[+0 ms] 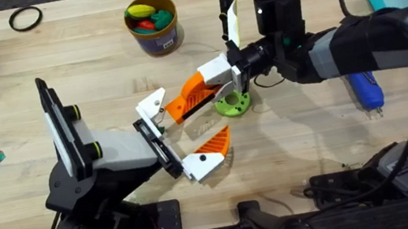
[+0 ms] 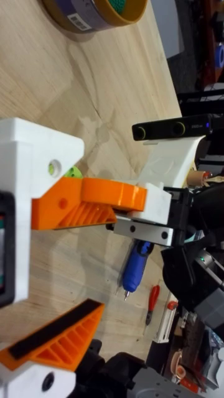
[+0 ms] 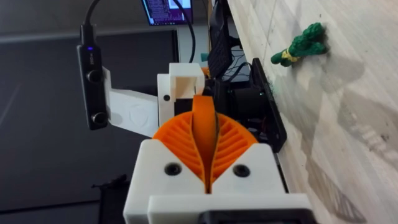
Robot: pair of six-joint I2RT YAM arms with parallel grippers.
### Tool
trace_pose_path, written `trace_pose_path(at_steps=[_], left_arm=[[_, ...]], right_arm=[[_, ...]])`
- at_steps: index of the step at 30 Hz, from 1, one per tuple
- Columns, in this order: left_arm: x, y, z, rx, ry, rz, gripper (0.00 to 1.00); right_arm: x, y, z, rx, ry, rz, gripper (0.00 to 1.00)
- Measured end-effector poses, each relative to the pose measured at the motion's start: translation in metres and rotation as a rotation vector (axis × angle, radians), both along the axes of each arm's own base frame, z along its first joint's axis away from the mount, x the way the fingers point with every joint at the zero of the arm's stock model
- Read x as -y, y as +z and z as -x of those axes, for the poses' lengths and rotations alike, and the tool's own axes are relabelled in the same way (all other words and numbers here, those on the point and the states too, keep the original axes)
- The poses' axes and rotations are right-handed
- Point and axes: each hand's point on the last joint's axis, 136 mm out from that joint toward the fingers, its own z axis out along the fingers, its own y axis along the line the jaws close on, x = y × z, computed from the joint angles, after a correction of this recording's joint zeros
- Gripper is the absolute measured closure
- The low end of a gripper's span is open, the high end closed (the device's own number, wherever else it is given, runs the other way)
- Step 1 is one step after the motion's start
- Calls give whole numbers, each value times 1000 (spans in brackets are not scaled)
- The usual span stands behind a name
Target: Pick up the gripper from the table and insert it into the empty holder that is missing its gripper. Then pick up a screw, insert it into the mounting hole, and use the screwdriver to tighten it. Finally, clean up the table by picking up the vegetable and placing it into the bucket.
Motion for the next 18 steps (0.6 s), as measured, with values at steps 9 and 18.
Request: trace_pose_path(at_steps=[9, 18], left_arm=[[-1, 0, -3, 2, 16, -1, 12], [-2, 0, -3, 3, 18, -1, 14]], right_arm=[[-2, 14, -4, 106, 6, -64, 990], [-4, 16, -7, 68, -12, -52, 990]])
